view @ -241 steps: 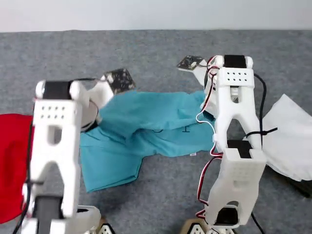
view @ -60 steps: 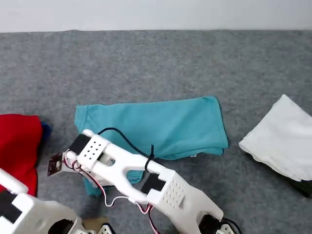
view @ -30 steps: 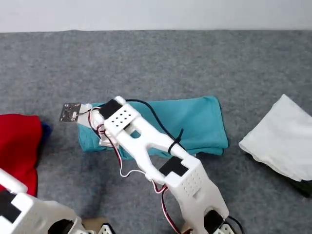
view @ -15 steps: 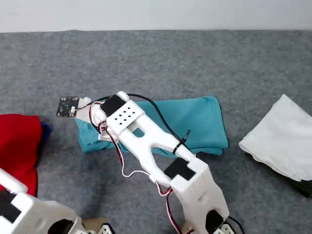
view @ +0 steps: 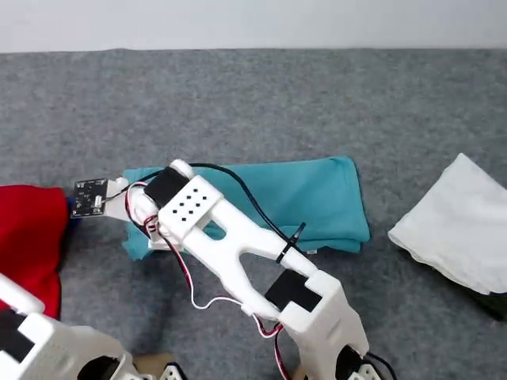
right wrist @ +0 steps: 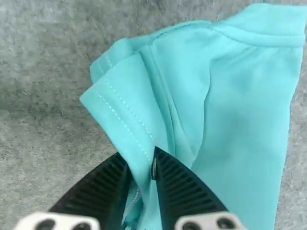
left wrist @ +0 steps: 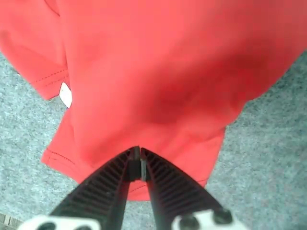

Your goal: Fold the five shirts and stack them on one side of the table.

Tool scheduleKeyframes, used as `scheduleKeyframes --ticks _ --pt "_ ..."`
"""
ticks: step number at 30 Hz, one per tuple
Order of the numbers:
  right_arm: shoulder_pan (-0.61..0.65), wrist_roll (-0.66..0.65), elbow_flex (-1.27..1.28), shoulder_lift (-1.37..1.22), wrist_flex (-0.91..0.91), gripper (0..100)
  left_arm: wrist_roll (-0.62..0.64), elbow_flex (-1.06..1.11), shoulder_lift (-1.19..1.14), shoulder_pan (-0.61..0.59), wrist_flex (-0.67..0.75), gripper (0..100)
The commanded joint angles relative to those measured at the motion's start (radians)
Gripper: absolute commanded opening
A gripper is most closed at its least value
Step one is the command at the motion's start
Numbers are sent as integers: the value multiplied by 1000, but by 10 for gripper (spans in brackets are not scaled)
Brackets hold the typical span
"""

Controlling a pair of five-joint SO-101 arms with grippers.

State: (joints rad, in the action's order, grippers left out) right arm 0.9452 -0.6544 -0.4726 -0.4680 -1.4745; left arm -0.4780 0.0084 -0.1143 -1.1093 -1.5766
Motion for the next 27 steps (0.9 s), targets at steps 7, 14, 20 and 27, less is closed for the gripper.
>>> scheduleKeyframes --ticks 7,14,20,27 --pt "-179 2 -9 -8 177 28 -5 -8 17 -5 15 5" --pt "-360 293 -11 -151 298 216 -5 -5 17 -5 15 5" --pt "-343 327 -12 -64 188 218 -5 -5 17 -5 15 5" --pt "-268 232 -11 1 104 74 -5 -5 17 2 15 5"
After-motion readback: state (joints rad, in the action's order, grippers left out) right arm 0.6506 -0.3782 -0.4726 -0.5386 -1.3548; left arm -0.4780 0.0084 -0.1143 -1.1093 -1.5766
